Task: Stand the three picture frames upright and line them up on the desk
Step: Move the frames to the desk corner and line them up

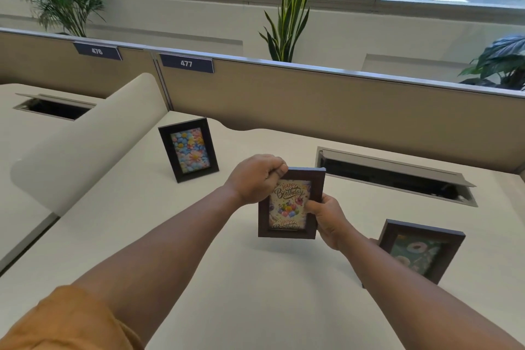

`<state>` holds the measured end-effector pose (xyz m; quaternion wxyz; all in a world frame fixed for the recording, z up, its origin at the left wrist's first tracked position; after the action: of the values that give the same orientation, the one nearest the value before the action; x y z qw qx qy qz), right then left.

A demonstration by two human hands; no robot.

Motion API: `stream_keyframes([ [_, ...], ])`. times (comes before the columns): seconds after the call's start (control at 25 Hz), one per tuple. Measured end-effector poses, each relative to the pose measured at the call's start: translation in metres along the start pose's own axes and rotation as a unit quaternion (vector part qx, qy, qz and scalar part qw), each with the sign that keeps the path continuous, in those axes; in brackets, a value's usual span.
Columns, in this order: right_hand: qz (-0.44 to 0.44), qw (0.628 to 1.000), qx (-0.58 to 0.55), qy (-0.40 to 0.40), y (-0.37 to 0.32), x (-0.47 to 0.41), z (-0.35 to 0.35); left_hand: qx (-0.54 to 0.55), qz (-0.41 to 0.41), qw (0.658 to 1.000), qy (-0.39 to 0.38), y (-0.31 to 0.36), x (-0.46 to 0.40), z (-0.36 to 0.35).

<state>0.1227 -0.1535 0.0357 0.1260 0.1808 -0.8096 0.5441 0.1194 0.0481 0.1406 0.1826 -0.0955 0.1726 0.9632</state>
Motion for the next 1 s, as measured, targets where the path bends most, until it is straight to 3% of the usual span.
stream_keyframes([
  [0.6,0.021,0.999,-0.003,-0.026,-0.010,-0.129,-0.081,-0.157,0.034,0.986,-0.044,-0.116,-0.053,0.010],
  [1.0,0.033,0.999,0.003,-0.040,-0.011,-0.241,-0.138,-0.279,0.062,0.958,-0.040,-0.204,-0.114,0.009],
])
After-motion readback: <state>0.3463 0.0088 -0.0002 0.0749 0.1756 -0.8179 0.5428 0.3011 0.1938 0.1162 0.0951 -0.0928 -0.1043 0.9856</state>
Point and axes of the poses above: each hand's wrist, its own x-axis away from the middle knuckle, its own z-axis out of the back of the hand, y = z × x, the point moved 2 cm from there along -x, towards the middle knuckle, and after that the axes turned 15 degrees about -x, right-handed, at the moved point
